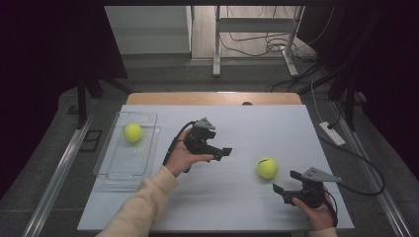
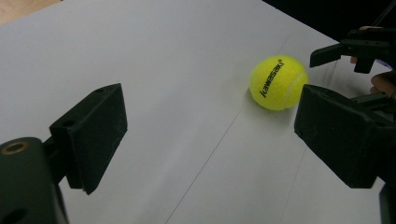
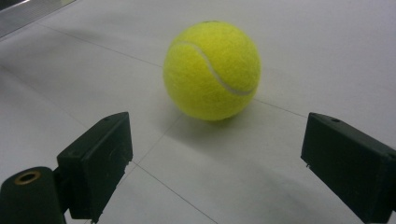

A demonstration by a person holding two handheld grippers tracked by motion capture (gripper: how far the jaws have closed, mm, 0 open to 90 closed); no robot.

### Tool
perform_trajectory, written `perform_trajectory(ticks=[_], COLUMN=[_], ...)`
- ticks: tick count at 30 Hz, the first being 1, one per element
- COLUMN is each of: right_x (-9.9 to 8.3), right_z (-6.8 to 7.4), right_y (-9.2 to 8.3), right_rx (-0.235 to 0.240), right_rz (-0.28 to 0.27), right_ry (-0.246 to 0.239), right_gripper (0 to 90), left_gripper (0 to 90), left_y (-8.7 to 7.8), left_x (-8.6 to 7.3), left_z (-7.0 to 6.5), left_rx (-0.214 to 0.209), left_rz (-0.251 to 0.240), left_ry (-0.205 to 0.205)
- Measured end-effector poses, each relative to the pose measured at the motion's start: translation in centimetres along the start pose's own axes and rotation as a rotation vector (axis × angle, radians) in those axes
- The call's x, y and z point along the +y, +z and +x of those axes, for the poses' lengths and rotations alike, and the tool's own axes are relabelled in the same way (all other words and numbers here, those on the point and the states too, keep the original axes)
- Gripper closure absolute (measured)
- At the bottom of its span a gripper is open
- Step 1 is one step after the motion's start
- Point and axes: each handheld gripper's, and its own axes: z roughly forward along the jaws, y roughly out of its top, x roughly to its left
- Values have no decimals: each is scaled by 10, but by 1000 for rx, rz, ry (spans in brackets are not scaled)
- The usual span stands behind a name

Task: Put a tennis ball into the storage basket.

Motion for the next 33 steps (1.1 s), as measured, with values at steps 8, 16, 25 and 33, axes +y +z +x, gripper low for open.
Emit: perform_trajectory(ticks=[8, 16, 25, 33], right_x=[0, 0, 0, 0], right_z=[0, 1, 1, 1], right_y=[1, 1, 1, 1], right_rx=[-1, 0, 1, 1], right_rz=[4, 3, 7, 7], right_ry=[-4, -4, -5, -5], right_gripper=[87, 87, 87, 87], left_gripper=[103, 101, 100, 100], left_y=[7, 15, 23, 29], left_x=[1, 2, 3, 6], left_z=[-3, -6, -10, -13], left_rx=[-8, -17, -25, -35], left_rz=[9, 14, 25, 33], left_ry=[-3, 1, 1, 11])
